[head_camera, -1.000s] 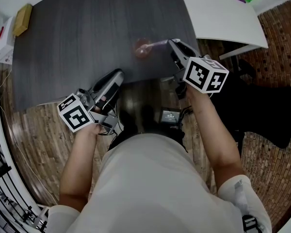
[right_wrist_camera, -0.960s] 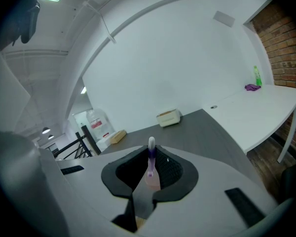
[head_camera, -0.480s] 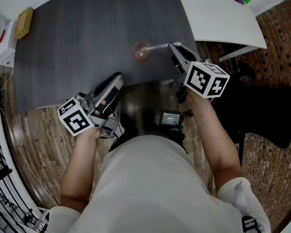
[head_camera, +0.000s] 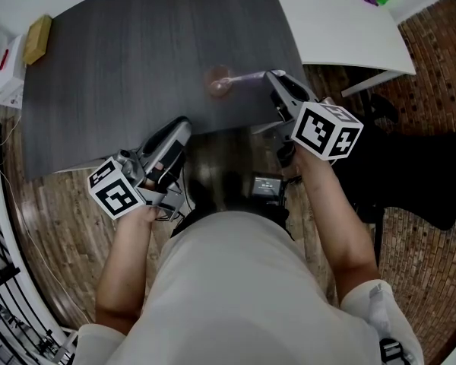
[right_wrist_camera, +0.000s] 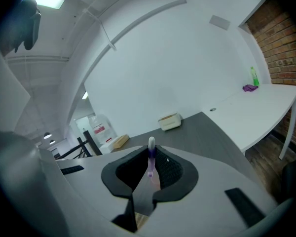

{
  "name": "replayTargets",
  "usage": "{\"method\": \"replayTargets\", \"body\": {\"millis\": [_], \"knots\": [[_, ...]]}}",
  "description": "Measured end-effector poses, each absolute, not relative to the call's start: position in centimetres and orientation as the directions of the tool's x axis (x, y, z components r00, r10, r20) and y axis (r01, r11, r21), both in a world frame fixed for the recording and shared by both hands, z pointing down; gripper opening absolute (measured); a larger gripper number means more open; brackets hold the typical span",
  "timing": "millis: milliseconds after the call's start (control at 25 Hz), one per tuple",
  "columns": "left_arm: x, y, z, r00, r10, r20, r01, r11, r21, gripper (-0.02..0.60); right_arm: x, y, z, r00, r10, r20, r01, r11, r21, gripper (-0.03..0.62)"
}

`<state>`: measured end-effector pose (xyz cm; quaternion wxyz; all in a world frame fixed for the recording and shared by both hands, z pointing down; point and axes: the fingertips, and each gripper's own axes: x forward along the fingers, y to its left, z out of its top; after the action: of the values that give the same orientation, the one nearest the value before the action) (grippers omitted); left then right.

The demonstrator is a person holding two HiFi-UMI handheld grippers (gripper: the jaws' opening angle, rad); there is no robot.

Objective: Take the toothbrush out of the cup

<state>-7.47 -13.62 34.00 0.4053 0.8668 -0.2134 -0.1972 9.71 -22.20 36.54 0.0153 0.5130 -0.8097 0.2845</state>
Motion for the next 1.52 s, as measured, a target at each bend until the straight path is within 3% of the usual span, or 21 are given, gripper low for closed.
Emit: {"method": "replayTargets", "body": {"millis": [1520], "knots": [[-10.2, -10.7, 27.5, 0.804, -0.543, -0.245, -0.206, -0.639, 0.741, 0.051, 10.8, -16.3, 29.4, -0.489, -0.858, 0.155, -0.766, 0.338, -0.546, 0.051]]}}
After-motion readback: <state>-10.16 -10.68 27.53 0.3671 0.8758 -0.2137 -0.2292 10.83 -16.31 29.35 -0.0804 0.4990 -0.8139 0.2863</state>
